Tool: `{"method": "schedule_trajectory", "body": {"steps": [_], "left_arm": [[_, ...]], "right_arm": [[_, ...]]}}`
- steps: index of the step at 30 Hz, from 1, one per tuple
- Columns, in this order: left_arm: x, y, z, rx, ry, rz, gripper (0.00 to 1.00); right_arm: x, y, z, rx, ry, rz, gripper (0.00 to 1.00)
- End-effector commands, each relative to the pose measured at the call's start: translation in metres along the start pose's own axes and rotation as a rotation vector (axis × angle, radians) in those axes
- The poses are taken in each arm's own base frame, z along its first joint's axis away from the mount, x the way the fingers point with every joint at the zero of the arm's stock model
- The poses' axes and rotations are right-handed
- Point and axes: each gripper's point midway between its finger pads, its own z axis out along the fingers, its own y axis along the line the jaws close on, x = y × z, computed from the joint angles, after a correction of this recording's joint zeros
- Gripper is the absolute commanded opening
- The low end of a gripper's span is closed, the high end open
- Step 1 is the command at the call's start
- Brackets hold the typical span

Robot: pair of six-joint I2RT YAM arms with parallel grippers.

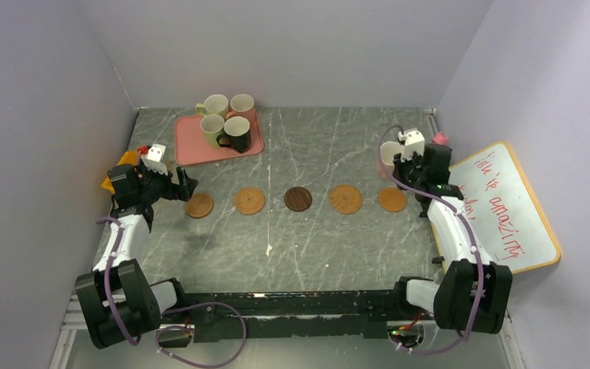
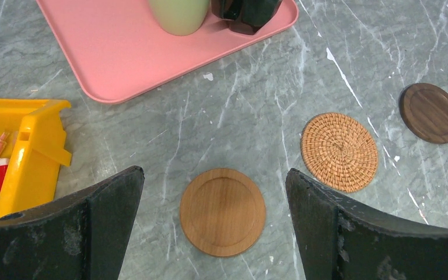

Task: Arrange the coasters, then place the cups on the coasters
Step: Place the cup on the coaster.

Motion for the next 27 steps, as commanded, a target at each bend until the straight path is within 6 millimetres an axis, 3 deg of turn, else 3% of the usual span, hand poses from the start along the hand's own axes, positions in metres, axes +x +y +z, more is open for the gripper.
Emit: {"method": "schedule_trajectory", "body": {"steps": [1,9,19,27], "left_arm": [[-0.006,-0.002,0.0,0.023,-0.021,0.014,0.96],[-0.006,-0.003,0.0,0.028,-0.018,0.013,0.96],[-0.005,-0.002,0.0,0.027,-0.017,0.011,0.96],[-0.006,-0.003,0.0,0.028,-0.018,0.014,0.96]], "right_arm": [[-0.017,-0.019,-0.019,-0.003,-0.121,-0.044,0.0],[0.025,-0.048,-0.036,-0.023,-0.092,-0.003,0.0],[0.038,-0.029,-0.046,-0.092,-0.132,-0.093,0.0],[0.054,-0.027,-0.034,-0.128,-0.078,-0.047,0.0]]}}
